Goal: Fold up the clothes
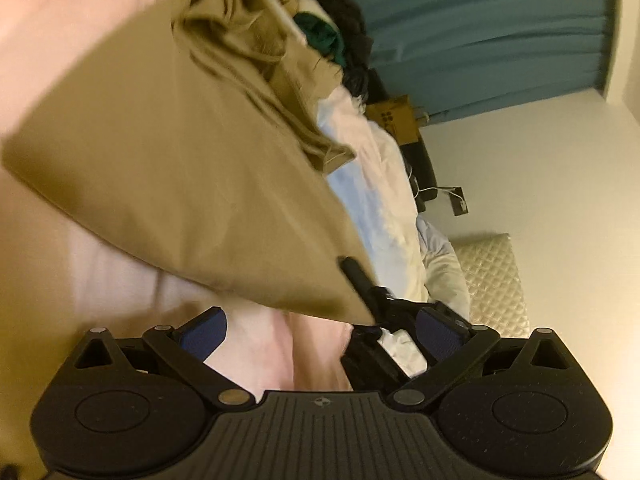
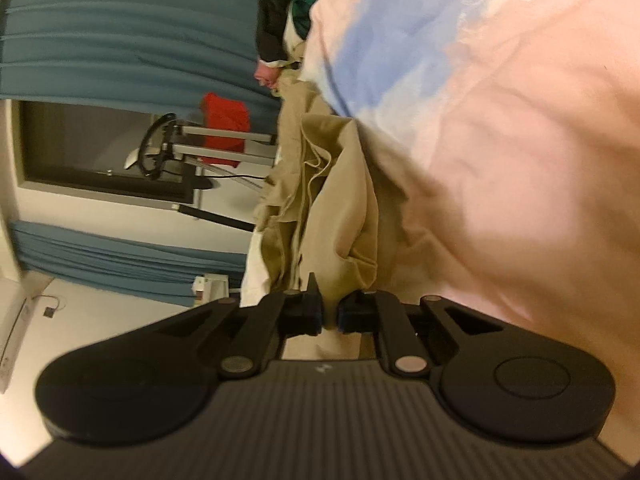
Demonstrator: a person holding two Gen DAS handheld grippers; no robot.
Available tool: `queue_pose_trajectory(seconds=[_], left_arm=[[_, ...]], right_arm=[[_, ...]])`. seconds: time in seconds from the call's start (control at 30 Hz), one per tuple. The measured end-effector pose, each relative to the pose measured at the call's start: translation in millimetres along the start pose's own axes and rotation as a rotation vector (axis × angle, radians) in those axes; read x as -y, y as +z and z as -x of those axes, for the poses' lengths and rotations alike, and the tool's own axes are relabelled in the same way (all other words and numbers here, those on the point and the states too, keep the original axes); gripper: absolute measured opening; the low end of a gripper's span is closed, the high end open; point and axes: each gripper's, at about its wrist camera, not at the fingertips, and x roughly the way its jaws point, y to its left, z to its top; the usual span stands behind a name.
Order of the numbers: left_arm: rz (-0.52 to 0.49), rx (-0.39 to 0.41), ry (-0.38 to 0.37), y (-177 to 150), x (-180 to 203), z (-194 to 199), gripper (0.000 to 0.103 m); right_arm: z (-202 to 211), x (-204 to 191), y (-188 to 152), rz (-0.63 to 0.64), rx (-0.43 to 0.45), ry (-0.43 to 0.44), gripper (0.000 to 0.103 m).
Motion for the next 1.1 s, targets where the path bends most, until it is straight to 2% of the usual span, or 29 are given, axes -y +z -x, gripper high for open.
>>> queue_pose_trajectory(seconds=[0.07,0.17,0.3,0.4,0.47,0.63,0.9,1.1], left_arm=[[0.0,0.039,0.029,3.2,-2.2,-3.3,0.095],[-0.025,0.147,0.077,11.8,-8.9,4.7,0.092],[-0.013,0.258,0.123,22.8,-26.1,17.1,0.073],[0.039,0.314,0.123,27.3,-37.7,24.3,0.067],[0.038,0.326,0.121,28.7,-37.7,25.3,0.065],[0.036,0.349,0.155,33.1,-42.5,23.9,0.047],[0.13,0.352,0.152,44.3,-59.1,31.3,0.02],[0.134,0.362,0.16,45.1,-57.1,34.9,0.012]], right_arm=[[2.1,-1.3,0.6,0.002,0.001,0.001,0.01],[3.9,0.8,2.1,-0.016,0.002,0.003,0.01],[1.3,-0.8,3.9,-0.005,0.009,-0.016,0.01],[0.9,2.4,3.6,-0.009,0.014,-0.026,0.01],[1.6,4.8,2.6,-0.012,0.015,-0.027,0.01],[1.4,7.5,1.5,-0.009,0.02,-0.042,0.01],[-2.2,11.2,0.6,-0.001,0.025,-0.071,0.01],[-4.6,14.3,-1.2,0.023,0.021,-0.099,0.01]])
